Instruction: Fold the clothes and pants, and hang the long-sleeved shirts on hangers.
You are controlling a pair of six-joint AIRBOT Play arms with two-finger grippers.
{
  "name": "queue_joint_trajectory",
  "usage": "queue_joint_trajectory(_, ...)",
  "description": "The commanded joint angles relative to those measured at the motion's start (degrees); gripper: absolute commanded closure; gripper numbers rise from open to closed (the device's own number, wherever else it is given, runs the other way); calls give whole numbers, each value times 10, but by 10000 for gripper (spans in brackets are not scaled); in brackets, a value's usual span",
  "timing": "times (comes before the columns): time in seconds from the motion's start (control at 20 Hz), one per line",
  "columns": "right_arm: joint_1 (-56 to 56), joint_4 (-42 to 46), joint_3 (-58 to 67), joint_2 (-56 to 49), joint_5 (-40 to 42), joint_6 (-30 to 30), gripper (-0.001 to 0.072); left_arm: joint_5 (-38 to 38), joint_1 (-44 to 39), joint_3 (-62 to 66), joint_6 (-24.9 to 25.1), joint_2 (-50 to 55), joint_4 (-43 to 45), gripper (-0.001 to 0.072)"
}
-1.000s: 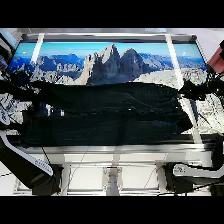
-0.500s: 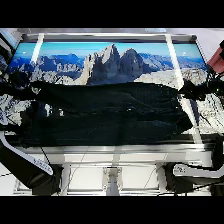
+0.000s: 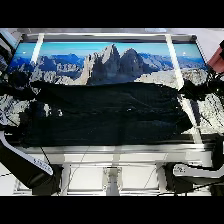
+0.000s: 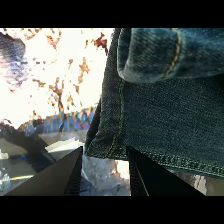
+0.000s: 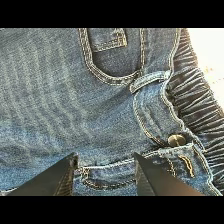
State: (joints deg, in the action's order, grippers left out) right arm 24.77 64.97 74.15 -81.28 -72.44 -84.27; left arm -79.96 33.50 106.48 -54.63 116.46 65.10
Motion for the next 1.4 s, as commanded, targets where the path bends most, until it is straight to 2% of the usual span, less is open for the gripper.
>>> queue_joint_trajectory(0.0,-1,0,0,0,0,-1,310,0,1,0,0,3,0,428)
queue_joint_trajectory(0.6,-1,0,0,0,1,-3,310,2,1,0,-2,4,0,428)
queue_joint_trajectory(0.85,-1,0,0,0,0,-6,310,-2,0,0,-13,4,0,454)
queue_joint_trajectory(1.2,-2,-2,0,0,0,-8,310,-19,0,0,-40,4,0,407)
queue_joint_trajectory(1.3,-2,-3,0,0,0,-8,310,-52,-7,0,4,4,-16,483)
queue_joint_trajectory(1.35,-2,-3,0,0,0,-8,310,-52,-13,0,5,3,-16,483)
